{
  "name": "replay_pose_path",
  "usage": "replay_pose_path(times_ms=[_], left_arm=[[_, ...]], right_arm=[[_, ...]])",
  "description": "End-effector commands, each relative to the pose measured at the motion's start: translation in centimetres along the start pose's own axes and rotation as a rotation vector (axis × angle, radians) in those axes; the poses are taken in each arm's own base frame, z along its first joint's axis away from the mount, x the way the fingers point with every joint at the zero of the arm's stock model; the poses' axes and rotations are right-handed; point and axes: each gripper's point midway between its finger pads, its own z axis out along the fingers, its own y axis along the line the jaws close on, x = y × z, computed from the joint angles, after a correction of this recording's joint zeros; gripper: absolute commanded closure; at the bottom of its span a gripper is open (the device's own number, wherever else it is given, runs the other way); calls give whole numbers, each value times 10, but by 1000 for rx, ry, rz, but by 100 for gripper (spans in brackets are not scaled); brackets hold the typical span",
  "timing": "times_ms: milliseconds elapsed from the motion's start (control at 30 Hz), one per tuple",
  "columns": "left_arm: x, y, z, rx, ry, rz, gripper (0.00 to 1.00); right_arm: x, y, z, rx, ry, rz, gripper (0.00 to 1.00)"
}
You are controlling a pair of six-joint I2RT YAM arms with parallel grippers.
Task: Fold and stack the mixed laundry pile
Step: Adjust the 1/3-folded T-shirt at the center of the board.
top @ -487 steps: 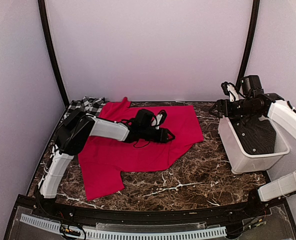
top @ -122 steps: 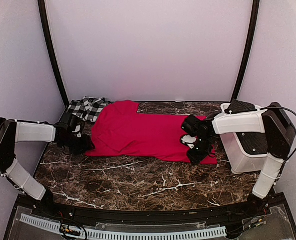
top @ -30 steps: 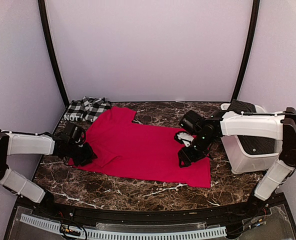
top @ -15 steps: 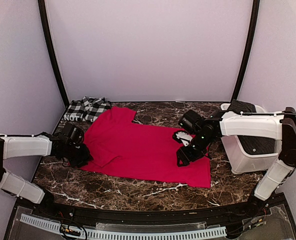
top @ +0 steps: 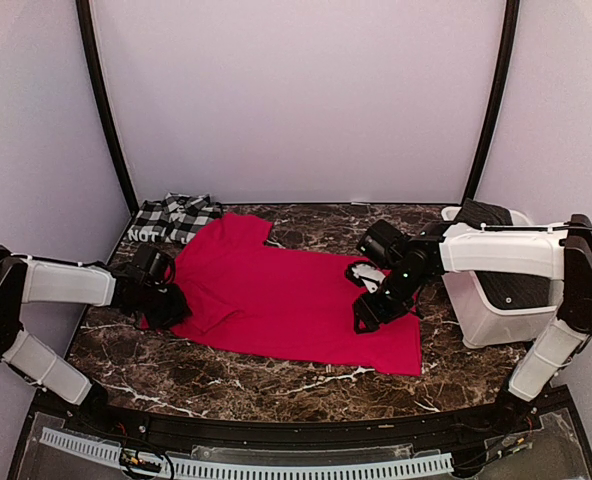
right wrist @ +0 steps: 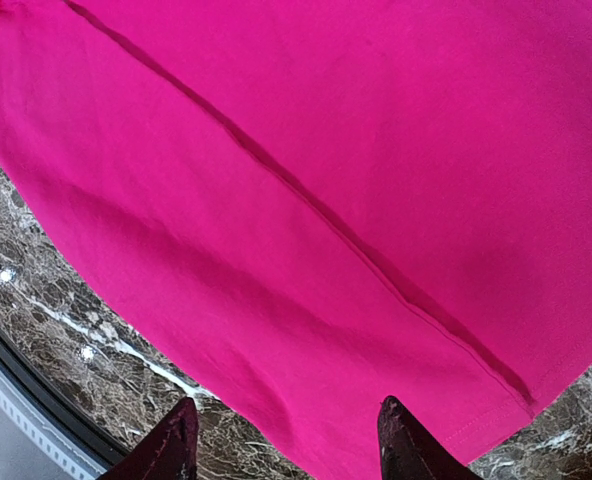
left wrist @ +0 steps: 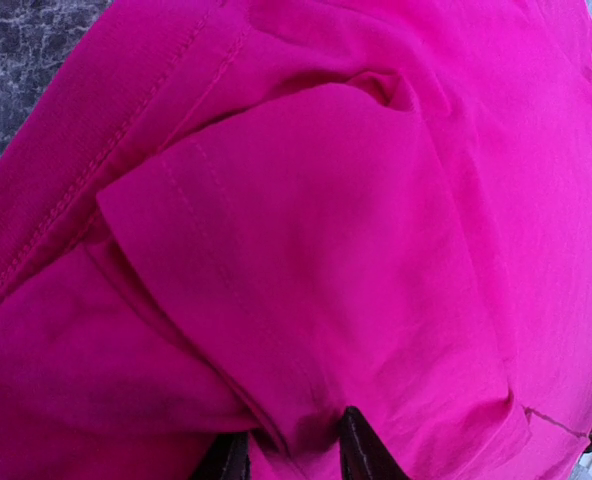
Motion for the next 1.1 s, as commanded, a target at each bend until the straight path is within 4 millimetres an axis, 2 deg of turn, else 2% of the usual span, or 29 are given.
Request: replay_pose_path(times_ms=[0,400,633,800,1067], left_arm=[[-1,0,-1,-15,2,22,71],[-16,-6,-36,-13,-70,40,72],[-11,-1,-22,-36,-35,26,73],[-12,2,-16,-57,-43,32,73],[-12,4,4,-73,-23,45,74]], right_arm=[[-4,1,-3,-13,-19,1,42],[-3,2,0,-16,-12,-3,43],[-3,1,-3,-14,-19,0,43],[-1,1,-2,-14,-15,1,43],[0,0,-2,-10,-14,3,43]])
